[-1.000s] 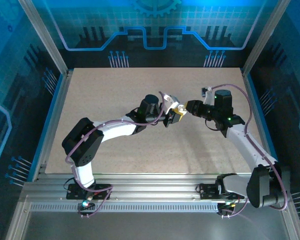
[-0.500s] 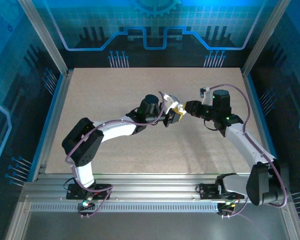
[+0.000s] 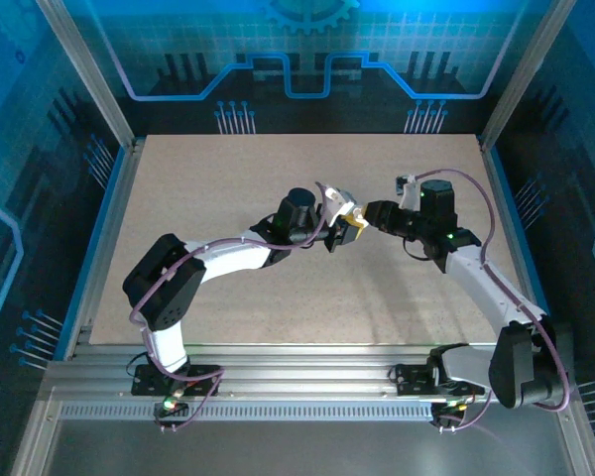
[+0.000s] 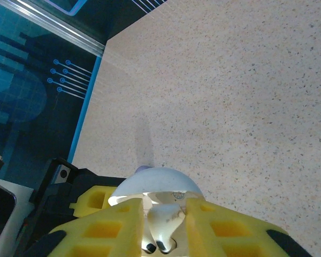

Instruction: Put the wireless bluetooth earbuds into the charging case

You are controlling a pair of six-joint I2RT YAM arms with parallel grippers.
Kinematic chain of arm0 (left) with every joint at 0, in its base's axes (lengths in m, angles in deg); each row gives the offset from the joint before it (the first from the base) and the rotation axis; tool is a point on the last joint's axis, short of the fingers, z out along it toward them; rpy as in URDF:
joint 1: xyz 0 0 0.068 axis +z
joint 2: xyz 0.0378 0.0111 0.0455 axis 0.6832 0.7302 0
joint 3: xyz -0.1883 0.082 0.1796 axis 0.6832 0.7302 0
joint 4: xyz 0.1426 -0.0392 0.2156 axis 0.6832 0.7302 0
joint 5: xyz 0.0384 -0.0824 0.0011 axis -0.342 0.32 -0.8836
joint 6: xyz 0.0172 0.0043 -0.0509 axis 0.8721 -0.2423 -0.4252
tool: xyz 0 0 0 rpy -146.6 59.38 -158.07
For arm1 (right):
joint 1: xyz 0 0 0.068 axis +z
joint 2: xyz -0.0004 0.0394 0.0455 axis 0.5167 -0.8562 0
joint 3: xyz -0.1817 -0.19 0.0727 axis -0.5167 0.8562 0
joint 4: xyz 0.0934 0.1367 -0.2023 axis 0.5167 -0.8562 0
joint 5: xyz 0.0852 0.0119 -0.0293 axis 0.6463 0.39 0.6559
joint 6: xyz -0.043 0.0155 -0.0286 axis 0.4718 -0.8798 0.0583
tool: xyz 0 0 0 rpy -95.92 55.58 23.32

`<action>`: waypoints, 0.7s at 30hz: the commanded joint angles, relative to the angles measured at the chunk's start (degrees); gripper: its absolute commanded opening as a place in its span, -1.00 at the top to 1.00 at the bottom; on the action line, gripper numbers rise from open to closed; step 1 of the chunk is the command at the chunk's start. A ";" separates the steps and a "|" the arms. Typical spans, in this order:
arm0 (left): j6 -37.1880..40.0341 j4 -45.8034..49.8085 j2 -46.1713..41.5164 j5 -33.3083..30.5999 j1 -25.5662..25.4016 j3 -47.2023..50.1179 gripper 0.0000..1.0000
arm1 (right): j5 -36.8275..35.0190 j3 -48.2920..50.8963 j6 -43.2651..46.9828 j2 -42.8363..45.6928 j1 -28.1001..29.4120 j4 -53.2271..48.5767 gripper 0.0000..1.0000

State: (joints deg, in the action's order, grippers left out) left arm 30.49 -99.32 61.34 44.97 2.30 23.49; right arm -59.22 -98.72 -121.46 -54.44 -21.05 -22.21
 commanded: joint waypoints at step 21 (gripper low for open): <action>-0.72 -2.77 -5.91 0.53 -0.39 1.50 0.80 | -2.97 1.00 3.34 10.67 -1.52 -4.33 0.08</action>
State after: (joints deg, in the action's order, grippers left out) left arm 30.49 -100.59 58.17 44.93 2.30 23.90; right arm -61.43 -98.72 -120.15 -45.83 -21.46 -25.49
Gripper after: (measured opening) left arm 0.211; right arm 0.451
